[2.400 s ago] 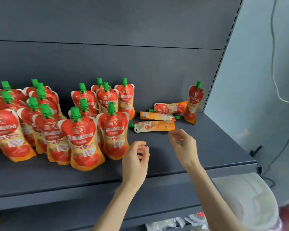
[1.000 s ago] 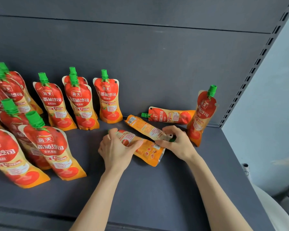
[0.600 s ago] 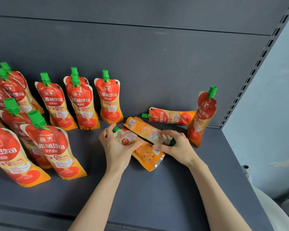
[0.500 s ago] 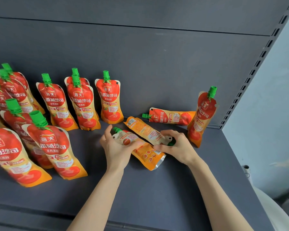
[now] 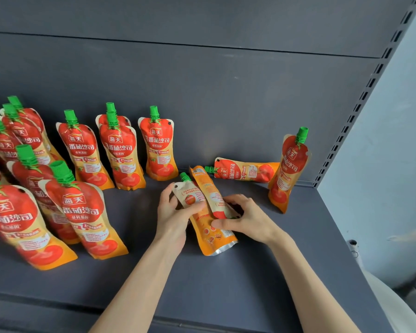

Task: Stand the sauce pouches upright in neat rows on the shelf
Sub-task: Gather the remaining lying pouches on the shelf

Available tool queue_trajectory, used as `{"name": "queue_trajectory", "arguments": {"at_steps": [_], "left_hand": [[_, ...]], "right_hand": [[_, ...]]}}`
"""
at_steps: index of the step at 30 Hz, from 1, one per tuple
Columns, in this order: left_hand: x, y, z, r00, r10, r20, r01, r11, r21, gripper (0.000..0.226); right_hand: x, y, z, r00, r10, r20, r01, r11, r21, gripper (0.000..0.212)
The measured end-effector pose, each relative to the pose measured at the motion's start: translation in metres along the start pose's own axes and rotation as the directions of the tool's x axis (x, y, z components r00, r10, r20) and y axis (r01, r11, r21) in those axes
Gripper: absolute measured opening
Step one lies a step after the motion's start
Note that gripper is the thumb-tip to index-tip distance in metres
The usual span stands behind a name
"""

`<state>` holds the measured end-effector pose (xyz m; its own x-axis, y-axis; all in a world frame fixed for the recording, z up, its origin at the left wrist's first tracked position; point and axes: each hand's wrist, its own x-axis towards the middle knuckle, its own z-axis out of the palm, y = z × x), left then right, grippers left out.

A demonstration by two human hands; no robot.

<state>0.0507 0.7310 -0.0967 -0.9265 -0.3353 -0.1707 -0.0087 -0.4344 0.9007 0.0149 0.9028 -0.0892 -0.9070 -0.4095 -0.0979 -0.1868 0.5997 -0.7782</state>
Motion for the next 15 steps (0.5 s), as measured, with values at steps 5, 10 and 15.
{"name": "queue_trajectory", "arguments": {"at_steps": [5,10,15], "left_hand": [[-0.005,0.002,0.004,0.995,0.057,0.078,-0.055,0.998,-0.029,0.072],[-0.008,0.004,0.005,0.987,0.075,0.143,-0.082,0.995,0.049,0.043],[-0.008,0.014,0.005,0.979,0.141,0.144,-0.145,0.989,0.017,0.034]], "right_hand": [[-0.010,-0.003,0.002,0.998,-0.050,-0.024,0.055,0.964,0.261,0.038],[-0.014,-0.002,0.000,0.990,-0.048,-0.136,0.090,0.943,0.320,0.017],[-0.013,-0.014,-0.018,0.907,-0.116,-0.404,0.258,0.913,0.317,0.014]]}}
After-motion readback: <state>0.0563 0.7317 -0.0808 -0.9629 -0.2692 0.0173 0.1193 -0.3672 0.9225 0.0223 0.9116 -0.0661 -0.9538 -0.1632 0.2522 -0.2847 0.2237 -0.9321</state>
